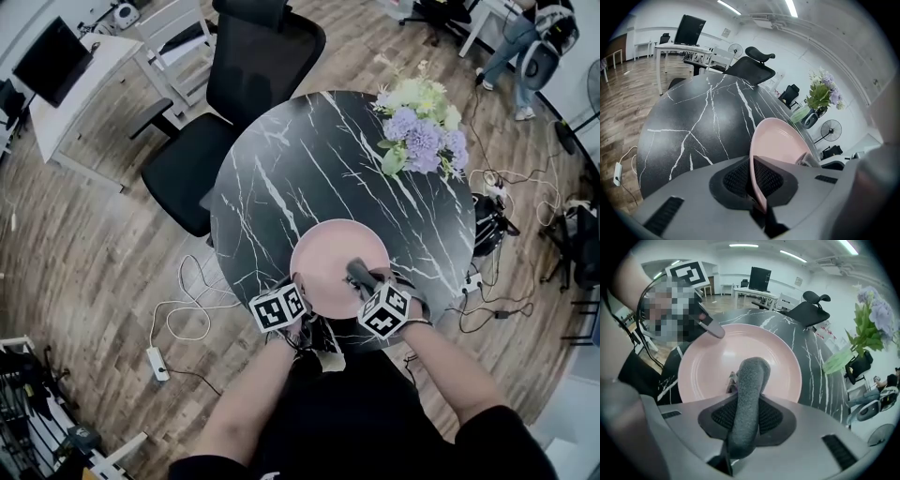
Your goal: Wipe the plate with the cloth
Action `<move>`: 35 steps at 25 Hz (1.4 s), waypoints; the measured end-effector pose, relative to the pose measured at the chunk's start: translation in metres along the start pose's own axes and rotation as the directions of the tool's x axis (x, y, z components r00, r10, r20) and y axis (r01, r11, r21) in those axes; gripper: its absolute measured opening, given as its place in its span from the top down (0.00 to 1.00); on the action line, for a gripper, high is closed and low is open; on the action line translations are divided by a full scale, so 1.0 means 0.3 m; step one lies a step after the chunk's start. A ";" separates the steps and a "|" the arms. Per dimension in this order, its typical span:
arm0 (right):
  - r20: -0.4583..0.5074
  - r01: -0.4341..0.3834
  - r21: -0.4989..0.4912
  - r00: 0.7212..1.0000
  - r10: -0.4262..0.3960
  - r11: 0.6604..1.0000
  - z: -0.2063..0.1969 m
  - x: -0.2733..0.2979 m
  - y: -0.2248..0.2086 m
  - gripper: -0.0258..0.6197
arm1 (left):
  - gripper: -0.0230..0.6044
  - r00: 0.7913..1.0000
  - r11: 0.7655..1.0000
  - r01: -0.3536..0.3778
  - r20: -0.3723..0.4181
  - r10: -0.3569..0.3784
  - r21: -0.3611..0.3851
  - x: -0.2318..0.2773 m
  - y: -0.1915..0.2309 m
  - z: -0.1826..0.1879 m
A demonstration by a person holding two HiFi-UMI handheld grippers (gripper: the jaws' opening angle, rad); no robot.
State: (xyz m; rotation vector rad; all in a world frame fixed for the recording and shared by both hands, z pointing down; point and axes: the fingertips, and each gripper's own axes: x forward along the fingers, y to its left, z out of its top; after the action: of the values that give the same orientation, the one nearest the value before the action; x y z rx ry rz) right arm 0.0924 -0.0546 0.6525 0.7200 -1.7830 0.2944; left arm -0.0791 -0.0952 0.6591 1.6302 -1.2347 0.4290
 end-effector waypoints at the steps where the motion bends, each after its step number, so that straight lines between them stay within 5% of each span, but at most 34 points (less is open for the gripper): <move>1: -0.008 0.025 -0.027 1.000 -0.026 0.999 -0.001 0.003 -0.023 0.79 | 0.91 1.000 1.000 0.003 -0.004 -0.003 0.008 0.000 -0.001 0.000; 8: -0.022 0.147 -0.148 0.988 -0.152 0.978 0.028 0.030 -0.141 0.79 | 0.91 1.000 0.998 0.009 -0.026 -0.007 0.063 -0.009 -0.002 0.010; 17: 0.005 0.201 -0.034 0.980 -0.201 0.979 0.079 0.058 -0.244 0.79 | 0.91 0.999 0.994 0.008 -0.040 -0.004 0.105 -0.010 0.002 0.018; 25: 0.140 0.281 0.109 0.945 -0.294 0.954 0.147 0.010 -0.311 0.79 | 0.90 0.996 0.996 0.062 -0.073 -0.057 0.064 0.005 -0.002 0.001; 30: 0.307 0.101 0.369 0.925 -0.223 0.924 0.187 -0.054 -0.312 0.79 | 0.86 0.995 0.984 0.053 -0.088 -0.038 0.170 -0.012 -0.010 0.013; 35: 0.446 -0.130 0.608 0.872 -0.201 0.783 0.189 -0.122 -0.316 0.79 | 0.78 0.998 0.976 0.038 -0.062 -0.025 0.216 -0.049 -0.016 0.047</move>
State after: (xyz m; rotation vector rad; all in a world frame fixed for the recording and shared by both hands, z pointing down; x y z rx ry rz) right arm 0.1122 -0.1472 0.5849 1.4071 -2.1645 0.7579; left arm -0.0848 -0.0999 0.6396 1.8060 -1.1476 0.6057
